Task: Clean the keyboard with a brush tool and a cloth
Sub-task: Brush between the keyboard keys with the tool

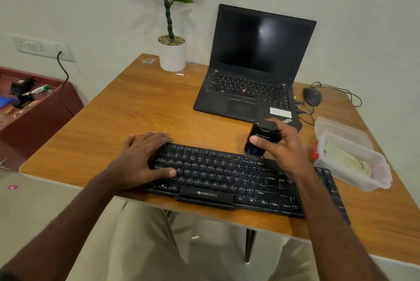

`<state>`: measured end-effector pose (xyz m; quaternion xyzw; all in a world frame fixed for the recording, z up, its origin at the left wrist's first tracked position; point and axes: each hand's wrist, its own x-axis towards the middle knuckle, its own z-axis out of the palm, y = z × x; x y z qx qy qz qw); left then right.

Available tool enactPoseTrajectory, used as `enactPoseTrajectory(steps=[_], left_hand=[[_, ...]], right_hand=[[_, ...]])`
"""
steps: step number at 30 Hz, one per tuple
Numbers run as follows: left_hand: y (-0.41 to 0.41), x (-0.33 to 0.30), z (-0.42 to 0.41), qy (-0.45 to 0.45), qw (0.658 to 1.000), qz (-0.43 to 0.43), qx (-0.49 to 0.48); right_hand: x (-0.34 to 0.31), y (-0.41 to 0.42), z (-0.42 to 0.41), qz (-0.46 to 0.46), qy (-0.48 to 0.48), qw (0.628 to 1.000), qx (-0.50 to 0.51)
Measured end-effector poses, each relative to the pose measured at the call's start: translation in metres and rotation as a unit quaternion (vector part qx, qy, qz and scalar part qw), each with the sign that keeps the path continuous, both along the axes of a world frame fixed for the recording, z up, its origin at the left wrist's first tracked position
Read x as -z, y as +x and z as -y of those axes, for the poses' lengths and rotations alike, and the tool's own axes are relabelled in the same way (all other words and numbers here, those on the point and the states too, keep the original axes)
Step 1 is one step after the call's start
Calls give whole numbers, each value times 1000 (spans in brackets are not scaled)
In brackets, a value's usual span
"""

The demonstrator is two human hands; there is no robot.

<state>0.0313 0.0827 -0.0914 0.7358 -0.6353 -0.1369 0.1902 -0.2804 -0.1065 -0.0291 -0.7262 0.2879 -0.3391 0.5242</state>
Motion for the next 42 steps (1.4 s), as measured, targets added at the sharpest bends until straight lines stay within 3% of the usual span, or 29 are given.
enactPoseTrajectory(steps=[6,13,16,19,26,31,36,39,42], left_hand=[[-99,-32,36,11,990,117,73],[-132,-28,51,50,981,153,105],[-148,-27,57,42,979,164,115],[-155,-25,57,36,984,139,103],[-135,-28,53,56,985,150,70],[-139,-22,35,-19,986,165,9],[-141,-12,28,-53,985,166,-19],[-138,-11,26,-41,986,159,-21],[-137,-7,24,-45,985,163,-18]], right_hand=[[11,13,-13,-18,-20,999,-33],[-3,-39,9,-45,-27,998,46],[-2,-22,-2,-12,-26,999,20],[6,2,-12,-12,-51,998,-25],[1,-22,10,-71,-28,997,-21],[-7,-7,5,-9,-32,999,-13],[7,33,-7,-55,-57,995,-63],[5,16,4,-83,-50,993,-63],[-3,-7,14,-47,-6,997,-54]])
